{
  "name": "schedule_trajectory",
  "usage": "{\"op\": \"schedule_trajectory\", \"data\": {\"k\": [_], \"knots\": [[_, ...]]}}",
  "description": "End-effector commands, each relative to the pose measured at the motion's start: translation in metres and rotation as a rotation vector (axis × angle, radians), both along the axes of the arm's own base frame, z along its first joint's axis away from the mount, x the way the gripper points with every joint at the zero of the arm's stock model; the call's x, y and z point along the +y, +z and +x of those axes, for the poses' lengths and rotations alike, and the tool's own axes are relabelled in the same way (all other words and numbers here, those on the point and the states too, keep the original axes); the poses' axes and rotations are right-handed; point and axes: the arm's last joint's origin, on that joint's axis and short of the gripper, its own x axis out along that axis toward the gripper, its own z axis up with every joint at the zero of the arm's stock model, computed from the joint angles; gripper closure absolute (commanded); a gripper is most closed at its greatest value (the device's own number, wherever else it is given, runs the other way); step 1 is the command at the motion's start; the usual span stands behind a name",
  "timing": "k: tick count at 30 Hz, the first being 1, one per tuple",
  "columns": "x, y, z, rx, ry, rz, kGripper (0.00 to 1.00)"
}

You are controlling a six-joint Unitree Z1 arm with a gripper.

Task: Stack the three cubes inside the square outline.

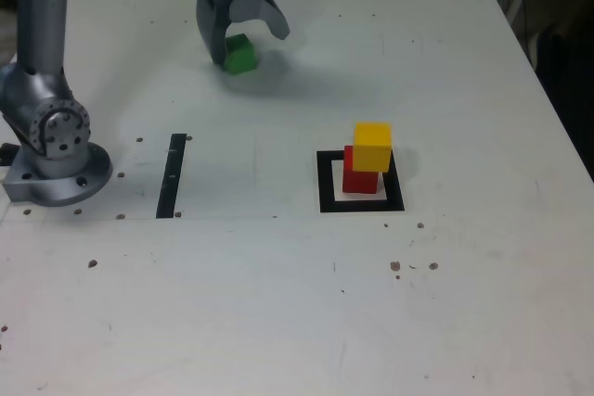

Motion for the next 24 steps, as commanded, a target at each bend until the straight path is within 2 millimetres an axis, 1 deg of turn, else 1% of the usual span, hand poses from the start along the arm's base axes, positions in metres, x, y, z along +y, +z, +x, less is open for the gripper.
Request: {"op": "schedule_trajectory", "data": {"k": [1, 3, 8, 15, 18, 24], "knots": [[0.003, -0.005, 0.001, 0.006, 0.007, 0.007, 0.18], [0.006, -0.009, 0.003, 0.012, 0.012, 0.007, 0.23], [0.008, -0.018, 0.005, 0.034, 0.035, 0.001, 0.41], [0.006, -0.017, 0.007, 0.031, 0.045, -0.001, 0.62], [0.005, -0.015, 0.008, 0.022, 0.045, 0.008, 0.68], [0.0, -0.011, 0.009, 0.01, 0.044, -0.013, 0.72]]}}
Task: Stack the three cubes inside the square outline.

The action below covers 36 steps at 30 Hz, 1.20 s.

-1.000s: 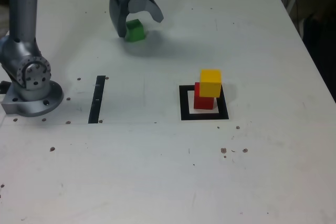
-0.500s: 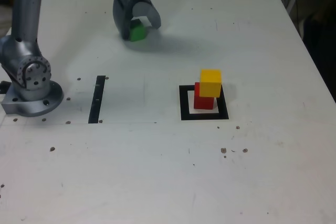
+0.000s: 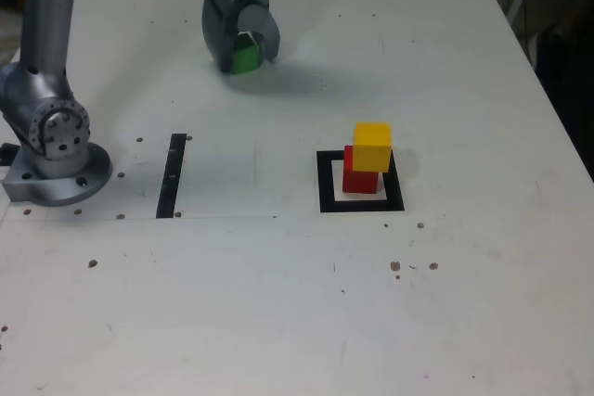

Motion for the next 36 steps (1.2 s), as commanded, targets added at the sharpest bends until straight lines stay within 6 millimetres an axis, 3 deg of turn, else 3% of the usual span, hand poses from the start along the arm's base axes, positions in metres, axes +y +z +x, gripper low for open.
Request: {"op": "schedule_trajectory", "data": {"k": [1, 11, 14, 20, 29, 36], "knots": [[-0.004, 0.004, 0.0, -0.005, -0.004, -0.01, 0.73], [-0.024, 0.016, 0.004, 0.055, -0.058, -0.096, 0.84], [-0.035, 0.03, 0.01, 0.073, -0.093, -0.117, 0.84], [-0.061, 0.076, 0.023, 0.025, -0.194, -0.111, 0.84], [-0.127, 0.156, 0.03, -0.084, -0.353, -0.053, 0.84], [-0.182, 0.171, 0.049, -0.128, -0.457, -0.052, 0.84]]}}
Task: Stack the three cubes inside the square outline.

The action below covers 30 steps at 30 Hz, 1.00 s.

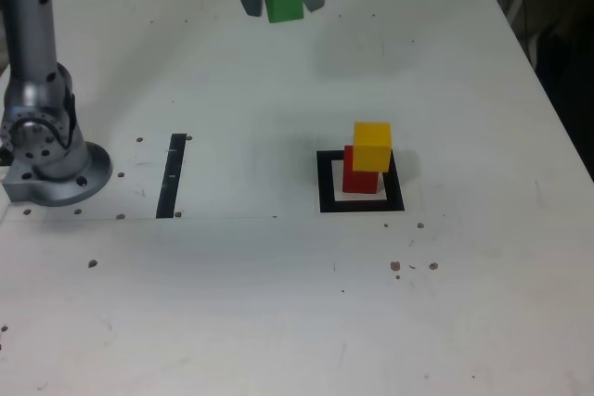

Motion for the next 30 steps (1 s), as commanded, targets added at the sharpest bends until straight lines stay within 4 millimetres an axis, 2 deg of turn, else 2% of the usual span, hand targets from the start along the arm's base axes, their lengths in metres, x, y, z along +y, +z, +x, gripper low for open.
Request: {"op": "schedule_trajectory", "data": {"k": [1, 8, 14, 20, 24, 30], "knots": [[-0.015, -0.002, 0.006, 0.012, -0.026, -0.013, 0.84], [-0.048, -0.005, 0.024, 0.003, -0.072, -0.003, 0.84], [-0.075, -0.021, 0.05, 0.029, -0.114, 0.035, 0.84], [-0.1, -0.033, 0.066, 0.041, -0.145, 0.062, 0.84], [-0.109, -0.046, 0.074, 0.071, -0.154, 0.066, 0.84], [-0.111, -0.065, 0.084, 0.124, -0.154, 0.068, 0.82]]}}
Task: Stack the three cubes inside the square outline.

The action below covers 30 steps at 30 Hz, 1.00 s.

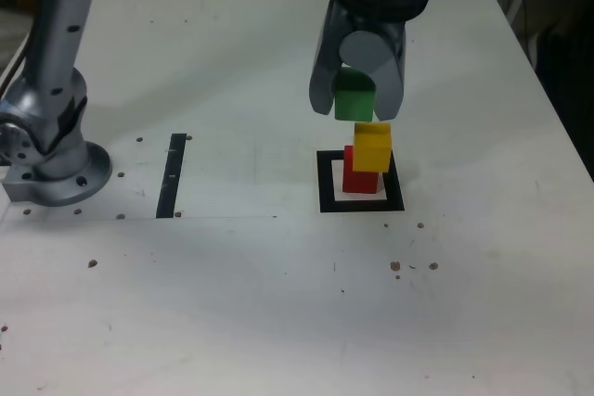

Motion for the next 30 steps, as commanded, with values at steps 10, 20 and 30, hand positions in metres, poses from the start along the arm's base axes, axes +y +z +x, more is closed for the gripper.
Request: {"op": "schedule_trajectory", "data": {"k": [10, 20, 30], "knots": [[-0.002, -0.012, 0.01, 0.017, 0.003, 0.004, 0.82], [-0.005, -0.015, 0.012, 0.015, 0.007, -0.004, 0.81], [-0.005, -0.021, 0.016, 0.032, -0.001, -0.02, 0.52]]}}
